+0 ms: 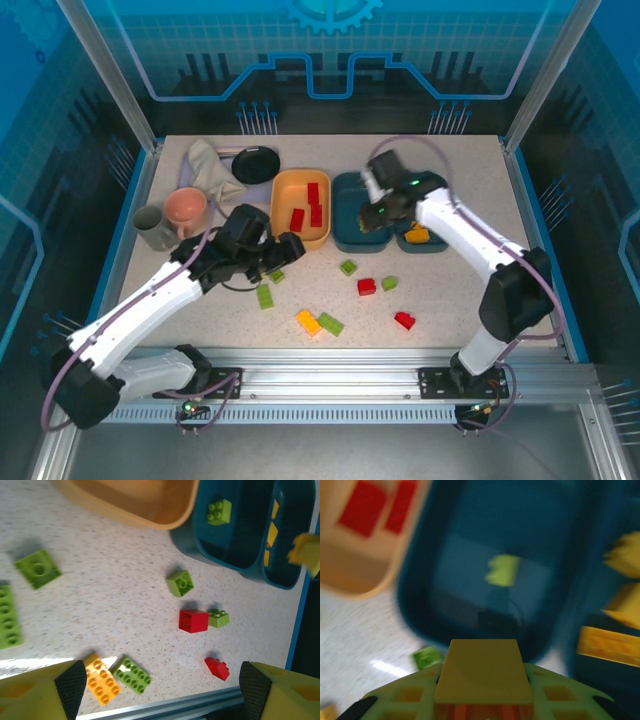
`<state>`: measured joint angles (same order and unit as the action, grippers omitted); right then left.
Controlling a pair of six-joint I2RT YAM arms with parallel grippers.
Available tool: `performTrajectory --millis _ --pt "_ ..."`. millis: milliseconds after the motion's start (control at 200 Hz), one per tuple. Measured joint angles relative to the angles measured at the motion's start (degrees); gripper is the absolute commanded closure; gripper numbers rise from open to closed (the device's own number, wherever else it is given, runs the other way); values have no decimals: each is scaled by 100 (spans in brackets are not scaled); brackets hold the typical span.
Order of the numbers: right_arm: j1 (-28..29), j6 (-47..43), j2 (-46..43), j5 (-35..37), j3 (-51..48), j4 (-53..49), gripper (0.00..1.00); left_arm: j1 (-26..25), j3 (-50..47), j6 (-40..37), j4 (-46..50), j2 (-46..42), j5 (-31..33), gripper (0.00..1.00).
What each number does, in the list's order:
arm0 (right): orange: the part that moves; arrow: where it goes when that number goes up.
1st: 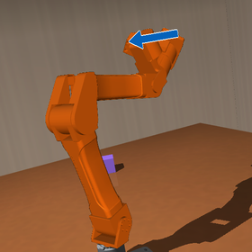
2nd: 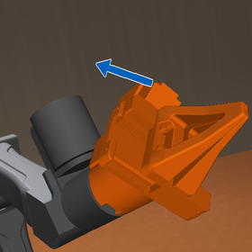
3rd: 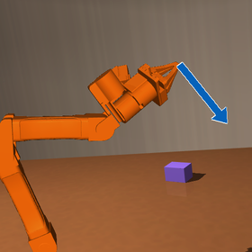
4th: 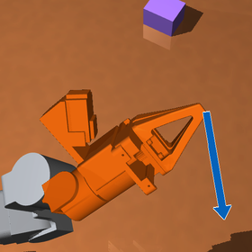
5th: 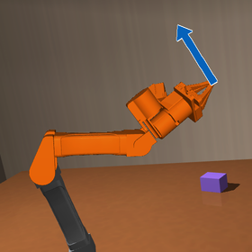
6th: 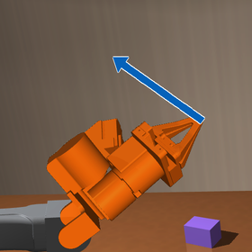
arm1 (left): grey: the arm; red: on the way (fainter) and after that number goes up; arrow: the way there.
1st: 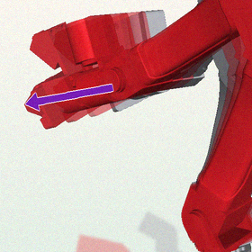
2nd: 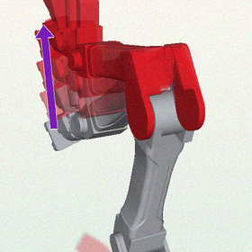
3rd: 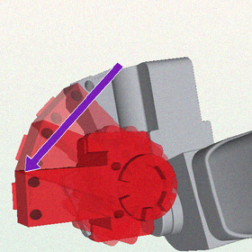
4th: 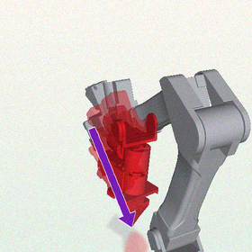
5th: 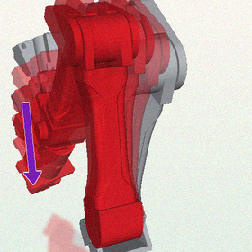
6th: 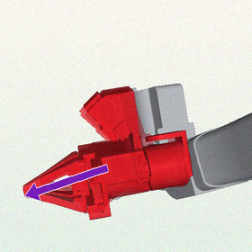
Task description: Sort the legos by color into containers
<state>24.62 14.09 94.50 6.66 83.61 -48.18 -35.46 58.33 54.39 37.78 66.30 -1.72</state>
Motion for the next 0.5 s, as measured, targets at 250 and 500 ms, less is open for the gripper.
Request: performTrajectory --millis 250,500 --pt "-1574 278 772 240 236 -138 73 -409 890 -369 -367 1252 -256 17" --pt "-2133 785 2166 295 1311 -186 73 -535 1172 -535 -533 1650 -378 18"
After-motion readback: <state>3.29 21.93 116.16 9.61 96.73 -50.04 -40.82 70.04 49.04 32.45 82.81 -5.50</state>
